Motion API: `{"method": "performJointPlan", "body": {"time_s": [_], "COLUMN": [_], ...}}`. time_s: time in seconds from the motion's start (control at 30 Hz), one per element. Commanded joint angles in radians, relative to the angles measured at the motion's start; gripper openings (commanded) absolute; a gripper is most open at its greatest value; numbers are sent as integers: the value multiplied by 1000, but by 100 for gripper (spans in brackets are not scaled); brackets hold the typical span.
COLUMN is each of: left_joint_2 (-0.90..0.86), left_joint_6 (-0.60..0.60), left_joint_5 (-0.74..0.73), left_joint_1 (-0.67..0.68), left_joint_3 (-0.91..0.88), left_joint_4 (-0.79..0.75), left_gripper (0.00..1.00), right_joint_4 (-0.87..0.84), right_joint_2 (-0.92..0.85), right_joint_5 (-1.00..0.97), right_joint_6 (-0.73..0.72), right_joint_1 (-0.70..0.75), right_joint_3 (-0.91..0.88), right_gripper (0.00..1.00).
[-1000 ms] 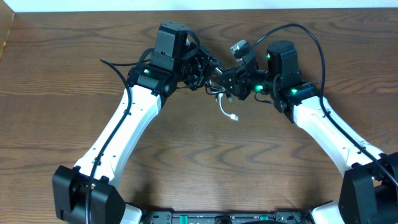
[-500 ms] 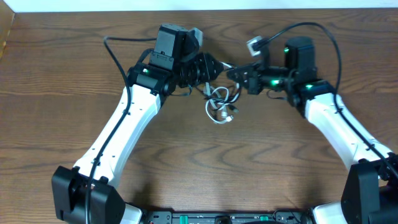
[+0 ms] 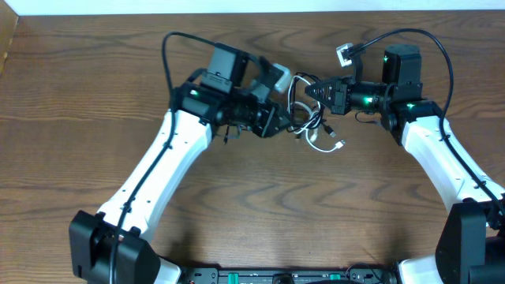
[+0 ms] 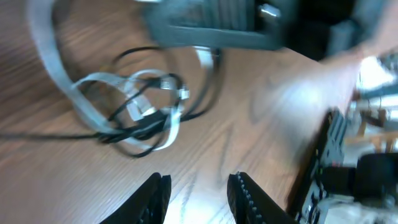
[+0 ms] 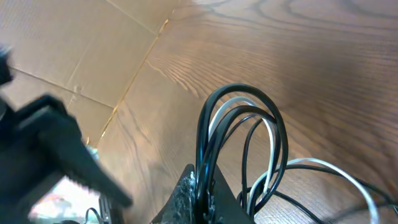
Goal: Untangle cables
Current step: 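Pull the cables apart, right gripper moving right, left holding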
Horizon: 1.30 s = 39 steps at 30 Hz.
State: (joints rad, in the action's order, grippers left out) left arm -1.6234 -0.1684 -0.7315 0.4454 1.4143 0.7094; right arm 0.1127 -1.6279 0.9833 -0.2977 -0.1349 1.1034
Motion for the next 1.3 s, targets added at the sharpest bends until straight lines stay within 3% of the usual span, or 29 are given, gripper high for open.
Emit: {"method": "performJointPlan", "body": {"time_s": [0.0,0.4,0.7,1.07,1.27], "left_joint_2": [-54,-187,-209,-236,-236], "left_joint_6": [-128,-131,-131,-122,-98], "left_joint_5": [-4,117,151,169,59], "left_joint_1": [51,95,95,95,95], "left_joint_3": [16,15,14,13,13], "left_joint_4": [4,-93,-151,-169,-219], "left_gripper": [35,44,45,44,44], "right_joint_4": [0,0,-6,-188,-187], "right_joint_2": [0,0,0,0,0], "right_joint_5": [42,75,97,354,391], "right_joint_6": [-21,-21,-25,-291,-346], "right_joint_1": [-9,-8,-2,98,115], "right_joint_3": [7,7,7,7,7], "right_gripper": [1,1,1,1,1]}}
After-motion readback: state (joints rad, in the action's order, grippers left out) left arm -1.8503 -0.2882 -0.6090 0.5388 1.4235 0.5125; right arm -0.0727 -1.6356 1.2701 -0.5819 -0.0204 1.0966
